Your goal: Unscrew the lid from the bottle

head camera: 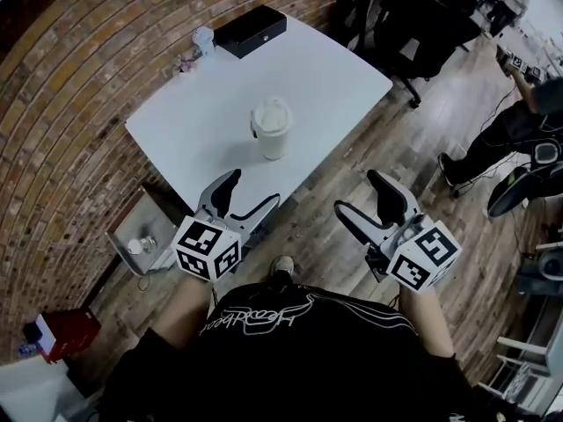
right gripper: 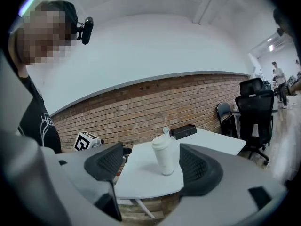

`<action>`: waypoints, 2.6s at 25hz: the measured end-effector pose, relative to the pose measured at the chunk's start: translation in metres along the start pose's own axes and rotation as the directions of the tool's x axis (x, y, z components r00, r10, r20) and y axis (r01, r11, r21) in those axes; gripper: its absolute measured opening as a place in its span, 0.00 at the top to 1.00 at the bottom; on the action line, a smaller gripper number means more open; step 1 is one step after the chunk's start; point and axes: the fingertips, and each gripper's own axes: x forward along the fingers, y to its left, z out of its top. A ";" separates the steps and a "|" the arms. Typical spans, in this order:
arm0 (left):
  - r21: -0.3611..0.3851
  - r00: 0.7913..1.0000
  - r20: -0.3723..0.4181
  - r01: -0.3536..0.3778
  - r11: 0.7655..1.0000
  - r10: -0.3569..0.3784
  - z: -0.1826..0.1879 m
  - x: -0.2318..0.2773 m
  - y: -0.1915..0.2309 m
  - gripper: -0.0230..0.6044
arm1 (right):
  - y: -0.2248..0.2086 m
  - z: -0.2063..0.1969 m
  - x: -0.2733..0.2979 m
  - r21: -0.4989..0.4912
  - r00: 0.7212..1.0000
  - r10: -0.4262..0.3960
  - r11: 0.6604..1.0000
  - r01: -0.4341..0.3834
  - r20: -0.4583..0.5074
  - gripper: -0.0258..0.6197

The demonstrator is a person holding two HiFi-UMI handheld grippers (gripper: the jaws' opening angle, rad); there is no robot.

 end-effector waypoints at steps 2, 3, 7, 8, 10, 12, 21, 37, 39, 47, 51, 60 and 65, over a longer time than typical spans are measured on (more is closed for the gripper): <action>-0.019 1.000 -0.016 -0.001 1.000 0.001 -0.004 0.016 0.015 0.36 | -0.010 0.003 0.015 -0.006 1.000 0.001 1.000 -0.001 -0.013 0.41; -0.026 1.000 -0.024 -0.003 1.000 0.002 -0.005 0.023 0.020 0.35 | -0.014 0.004 0.022 -0.005 1.000 0.002 1.000 -0.003 -0.019 0.41; 0.003 0.999 -0.048 -0.001 1.000 0.001 -0.008 0.049 0.036 0.35 | -0.026 0.006 0.046 0.010 0.999 0.017 1.000 -0.017 -0.031 0.41; 0.018 0.998 -0.055 0.002 1.000 -0.001 -0.009 0.055 0.039 0.35 | -0.028 0.006 0.052 0.008 0.999 0.024 1.000 -0.024 -0.035 0.41; 0.039 0.998 -0.063 0.004 0.999 -0.001 -0.012 0.065 0.045 0.35 | -0.031 0.009 0.063 -0.007 0.998 0.042 0.999 -0.042 -0.042 0.41; 0.048 0.998 -0.065 0.001 0.999 0.002 -0.012 0.073 0.049 0.35 | -0.034 0.012 0.074 -0.027 0.997 0.061 0.998 -0.063 -0.049 0.41; 0.064 0.997 -0.064 -0.033 0.997 0.037 -0.020 0.111 0.066 0.35 | -0.042 0.013 0.134 -0.057 0.969 0.204 0.975 -0.214 -0.136 0.41; 0.060 0.986 -0.094 -0.133 0.989 0.138 -0.039 0.126 0.089 0.46 | -0.044 -0.035 0.212 -0.178 0.854 0.340 0.884 -0.433 -0.393 0.37; 0.057 0.987 -0.097 -0.127 0.990 0.132 -0.040 0.125 0.089 0.46 | -0.040 -0.042 0.217 -0.209 0.844 0.334 0.869 -0.448 -0.420 0.37; 0.050 0.986 -0.104 -0.126 0.991 0.131 -0.040 0.125 0.089 0.46 | -0.042 -0.046 0.222 -0.216 0.841 0.333 0.866 -0.452 -0.426 0.42; 0.046 0.986 -0.105 -0.128 0.991 0.132 -0.041 0.125 0.090 0.46 | -0.044 -0.046 0.223 -0.226 0.839 0.336 0.859 -0.459 -0.429 0.41; 0.041 0.984 -0.127 -0.118 0.992 0.122 -0.042 0.127 0.088 0.45 | -0.044 -0.049 0.220 -0.214 0.731 0.434 0.764 -0.608 -0.527 0.41; 0.034 0.982 -0.140 -0.120 0.992 0.124 -0.041 0.127 0.089 0.45 | -0.042 -0.049 0.222 -0.207 0.597 0.518 0.625 -0.753 -0.613 0.41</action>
